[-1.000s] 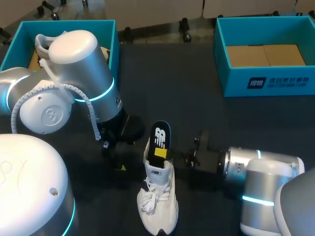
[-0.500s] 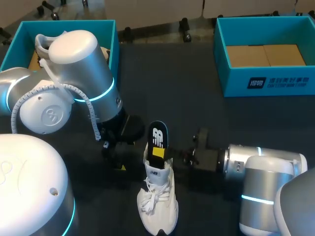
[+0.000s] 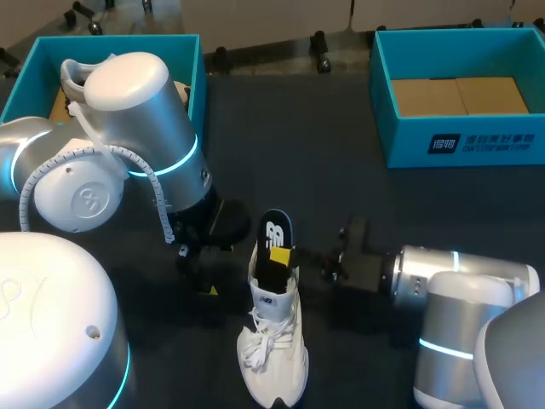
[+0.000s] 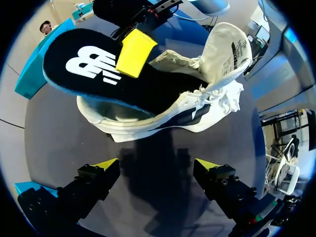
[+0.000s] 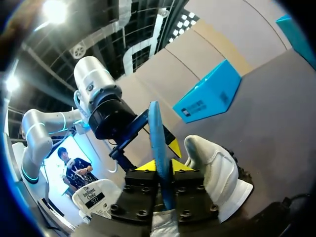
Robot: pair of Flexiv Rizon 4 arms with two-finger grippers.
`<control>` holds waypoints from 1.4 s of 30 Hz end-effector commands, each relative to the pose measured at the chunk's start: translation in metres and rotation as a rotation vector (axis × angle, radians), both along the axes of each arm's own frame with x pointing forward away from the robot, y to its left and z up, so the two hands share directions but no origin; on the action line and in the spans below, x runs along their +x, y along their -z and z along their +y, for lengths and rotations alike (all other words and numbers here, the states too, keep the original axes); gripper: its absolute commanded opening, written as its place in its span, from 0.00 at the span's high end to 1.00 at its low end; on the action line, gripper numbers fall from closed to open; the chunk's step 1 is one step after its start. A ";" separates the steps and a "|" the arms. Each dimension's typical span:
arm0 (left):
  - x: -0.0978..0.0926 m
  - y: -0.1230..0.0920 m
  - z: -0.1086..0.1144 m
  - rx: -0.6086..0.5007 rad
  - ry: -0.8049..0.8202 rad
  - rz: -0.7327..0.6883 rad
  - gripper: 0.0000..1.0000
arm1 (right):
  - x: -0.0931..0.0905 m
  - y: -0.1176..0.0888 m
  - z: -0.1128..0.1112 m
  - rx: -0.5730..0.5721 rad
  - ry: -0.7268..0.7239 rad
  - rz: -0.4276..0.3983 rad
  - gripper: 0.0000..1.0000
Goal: Take the shoe out of the shoebox, open the shoe tongue, remove and reinsert the insole, then place the shoe into the shoebox
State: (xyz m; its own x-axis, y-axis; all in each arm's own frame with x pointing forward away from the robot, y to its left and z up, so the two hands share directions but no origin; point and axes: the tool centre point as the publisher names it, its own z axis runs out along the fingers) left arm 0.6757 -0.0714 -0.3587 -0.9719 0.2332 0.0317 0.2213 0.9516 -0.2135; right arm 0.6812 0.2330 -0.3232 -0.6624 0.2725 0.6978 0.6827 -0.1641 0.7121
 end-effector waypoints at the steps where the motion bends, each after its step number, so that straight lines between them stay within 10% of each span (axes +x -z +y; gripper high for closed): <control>1: 0.000 0.001 0.000 0.000 0.000 -0.001 0.00 | 0.001 0.002 -0.002 0.010 0.003 0.003 1.00; 27: 0.000 0.001 0.000 0.000 0.000 -0.001 0.00 | -0.022 0.019 0.015 0.009 0.003 0.185 1.00; 33: 0.000 0.001 0.000 0.000 0.000 -0.001 0.00 | -0.018 0.010 0.013 -0.015 0.011 0.129 0.62; 42: 0.000 0.001 0.000 0.000 0.000 -0.001 0.00 | -0.008 -0.001 0.007 -0.041 0.018 0.083 0.69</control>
